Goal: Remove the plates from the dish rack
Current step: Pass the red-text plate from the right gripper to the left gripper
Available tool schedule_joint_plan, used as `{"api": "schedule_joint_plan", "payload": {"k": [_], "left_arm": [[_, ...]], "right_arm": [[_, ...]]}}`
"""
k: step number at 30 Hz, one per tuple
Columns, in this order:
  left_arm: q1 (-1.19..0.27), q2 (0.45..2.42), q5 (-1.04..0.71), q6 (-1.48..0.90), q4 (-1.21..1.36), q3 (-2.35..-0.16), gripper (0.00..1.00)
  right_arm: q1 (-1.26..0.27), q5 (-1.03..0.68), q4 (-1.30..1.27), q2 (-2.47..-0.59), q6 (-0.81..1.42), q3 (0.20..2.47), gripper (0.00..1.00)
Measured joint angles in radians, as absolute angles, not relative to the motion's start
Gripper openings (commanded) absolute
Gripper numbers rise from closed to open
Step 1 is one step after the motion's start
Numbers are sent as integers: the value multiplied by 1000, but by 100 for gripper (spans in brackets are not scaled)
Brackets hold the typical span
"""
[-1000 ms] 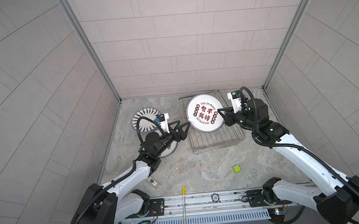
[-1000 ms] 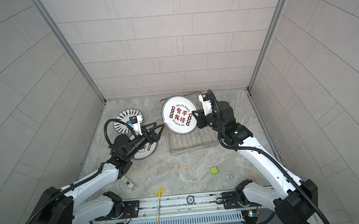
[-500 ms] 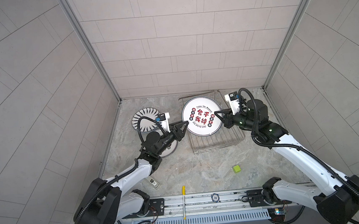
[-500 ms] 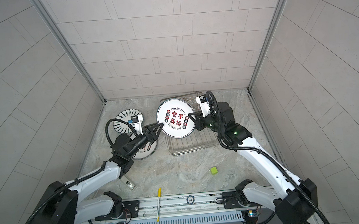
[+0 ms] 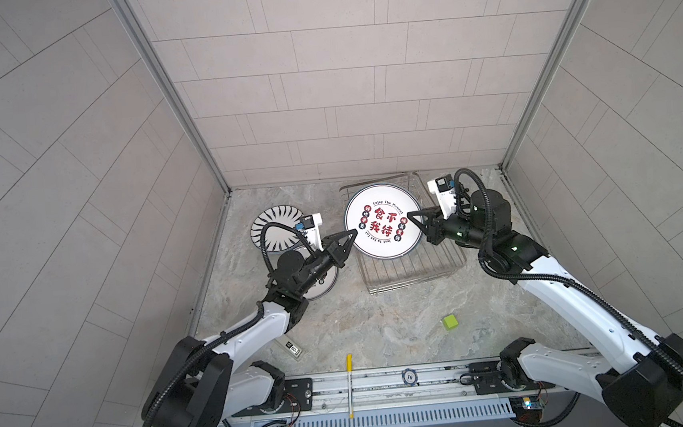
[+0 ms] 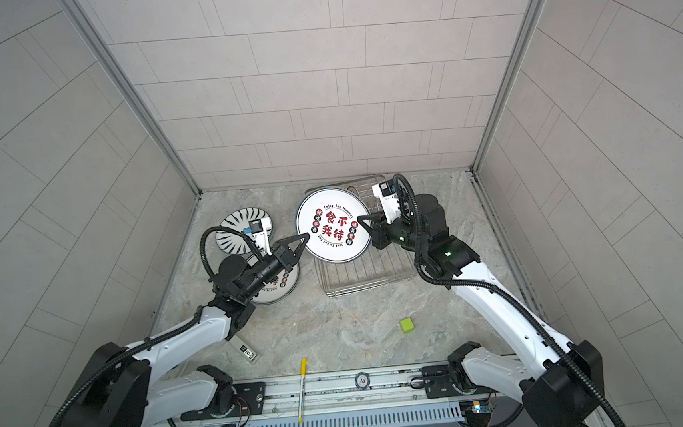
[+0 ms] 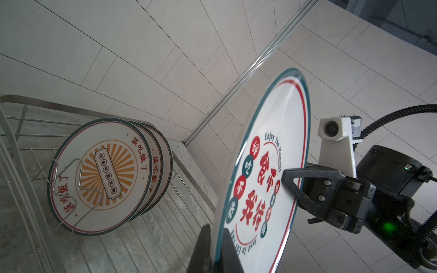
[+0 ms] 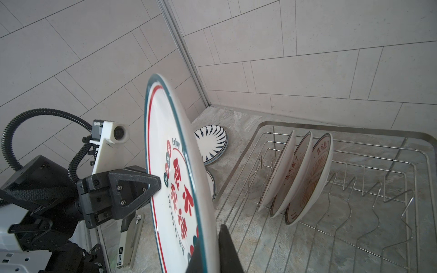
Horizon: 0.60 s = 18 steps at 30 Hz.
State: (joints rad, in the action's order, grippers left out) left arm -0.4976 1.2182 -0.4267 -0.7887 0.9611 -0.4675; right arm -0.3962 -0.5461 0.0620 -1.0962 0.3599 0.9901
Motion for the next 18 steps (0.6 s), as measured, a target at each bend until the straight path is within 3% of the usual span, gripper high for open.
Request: {"api": "schedule_joint_plan", "payload": {"k": [13, 18], "left_arm": [[-491, 1235, -423, -826, 969, -467, 0], [-490, 1237, -417, -833, 968, -467, 0]], "right_arm": [[-399, -504, 52, -1128, 361, 991, 29], [-399, -487, 54, -1147, 350, 991, 70]]}}
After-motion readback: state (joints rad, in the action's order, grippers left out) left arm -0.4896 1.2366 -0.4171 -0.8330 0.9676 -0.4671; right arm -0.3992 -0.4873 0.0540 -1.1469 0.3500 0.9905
